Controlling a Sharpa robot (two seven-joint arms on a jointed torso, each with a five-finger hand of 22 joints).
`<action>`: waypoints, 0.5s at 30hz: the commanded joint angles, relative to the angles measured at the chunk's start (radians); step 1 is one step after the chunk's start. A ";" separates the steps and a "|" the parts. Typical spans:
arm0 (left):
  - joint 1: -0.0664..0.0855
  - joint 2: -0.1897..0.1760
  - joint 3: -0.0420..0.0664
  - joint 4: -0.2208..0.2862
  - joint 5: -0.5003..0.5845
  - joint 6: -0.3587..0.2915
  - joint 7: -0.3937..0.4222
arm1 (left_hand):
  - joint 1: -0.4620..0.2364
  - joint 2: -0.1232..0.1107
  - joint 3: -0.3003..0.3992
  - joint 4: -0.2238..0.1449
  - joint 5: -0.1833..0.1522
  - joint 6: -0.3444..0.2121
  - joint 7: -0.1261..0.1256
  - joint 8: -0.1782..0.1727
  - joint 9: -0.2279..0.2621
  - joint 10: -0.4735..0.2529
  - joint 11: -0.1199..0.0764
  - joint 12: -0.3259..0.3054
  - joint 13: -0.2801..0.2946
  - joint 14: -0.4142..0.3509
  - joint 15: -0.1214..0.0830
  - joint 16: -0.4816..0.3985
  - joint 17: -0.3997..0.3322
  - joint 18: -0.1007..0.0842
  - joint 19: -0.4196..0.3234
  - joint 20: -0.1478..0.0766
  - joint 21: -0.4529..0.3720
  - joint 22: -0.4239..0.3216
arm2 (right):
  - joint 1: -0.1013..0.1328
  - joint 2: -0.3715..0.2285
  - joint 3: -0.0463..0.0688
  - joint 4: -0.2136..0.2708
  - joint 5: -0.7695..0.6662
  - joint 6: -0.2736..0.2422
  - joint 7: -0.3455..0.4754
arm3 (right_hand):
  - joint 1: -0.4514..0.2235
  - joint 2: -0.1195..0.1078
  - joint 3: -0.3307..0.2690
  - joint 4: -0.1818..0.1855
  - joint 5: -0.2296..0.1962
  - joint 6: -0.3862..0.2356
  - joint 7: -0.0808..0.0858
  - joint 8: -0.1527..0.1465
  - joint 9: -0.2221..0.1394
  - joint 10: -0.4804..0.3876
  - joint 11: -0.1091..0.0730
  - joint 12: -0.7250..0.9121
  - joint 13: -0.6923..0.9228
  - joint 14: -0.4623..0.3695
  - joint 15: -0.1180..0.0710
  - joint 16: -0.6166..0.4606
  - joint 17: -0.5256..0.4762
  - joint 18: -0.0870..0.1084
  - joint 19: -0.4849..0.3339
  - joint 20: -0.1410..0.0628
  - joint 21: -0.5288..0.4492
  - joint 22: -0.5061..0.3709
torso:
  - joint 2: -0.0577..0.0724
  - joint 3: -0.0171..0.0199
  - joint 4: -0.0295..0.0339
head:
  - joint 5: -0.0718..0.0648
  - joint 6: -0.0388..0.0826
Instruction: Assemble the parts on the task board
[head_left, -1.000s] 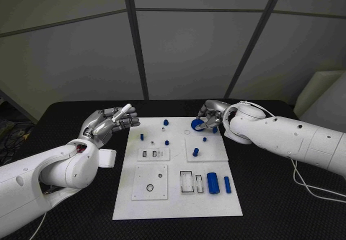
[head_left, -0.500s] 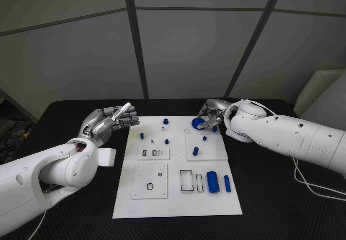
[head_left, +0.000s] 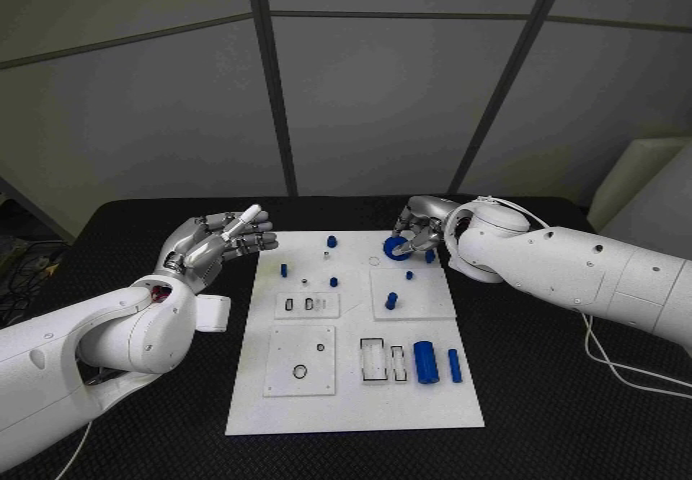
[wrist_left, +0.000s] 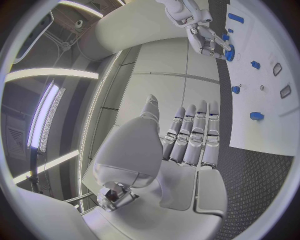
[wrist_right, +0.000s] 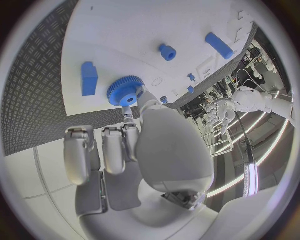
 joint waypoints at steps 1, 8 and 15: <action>0.001 0.000 0.001 0.001 -0.006 0.012 0.002 | -0.002 0.007 -0.001 -0.004 0.000 0.003 0.011 -0.006 -0.001 0.004 0.001 -0.004 -0.001 0.000 0.002 -0.007 -0.002 -0.013 -0.009 -0.001 0.002 -0.002 | -0.001 -0.001 -0.001 0.008 -0.025 -0.026 0.029 | 0.013 0.022 0.003 -0.015 0.005 0.017 -0.005 0.003 0.008 0.028 -0.006 0.007 0.116 0.072 -0.006 0.005 0.103 -0.015 0.105 -0.007 0.003 0.263 | 0.000 -0.0001 0.0000 | 0.001 0.000; 0.001 0.000 0.001 0.000 -0.006 0.013 0.000 | -0.002 0.007 -0.002 -0.005 0.000 0.003 0.011 -0.007 -0.002 0.003 0.002 -0.005 -0.001 0.000 0.002 -0.008 -0.002 -0.013 -0.010 -0.001 0.001 -0.002 | -0.001 -0.002 -0.001 0.022 -0.040 -0.061 0.052 | 0.013 0.020 0.002 -0.022 0.004 0.015 -0.004 -0.001 0.008 0.028 -0.006 0.006 0.116 0.072 -0.007 0.005 0.103 -0.015 0.105 -0.008 0.003 0.263 | 0.000 0.0001 0.0005 | -0.001 0.005; 0.001 0.001 0.001 0.000 -0.006 0.014 -0.002 | -0.002 0.007 -0.003 -0.006 0.000 0.002 0.012 -0.008 -0.002 0.003 0.002 -0.007 -0.001 -0.001 0.003 -0.010 -0.002 -0.014 -0.011 -0.001 0.000 -0.003 | -0.001 -0.003 -0.001 0.044 -0.044 -0.083 0.064 | 0.012 0.018 0.000 -0.024 0.004 0.017 -0.004 -0.001 0.008 0.028 -0.006 0.007 0.117 0.072 -0.007 0.006 0.104 -0.015 0.105 -0.008 0.003 0.263 | 0.000 0.0002 0.0007 | -0.002 0.006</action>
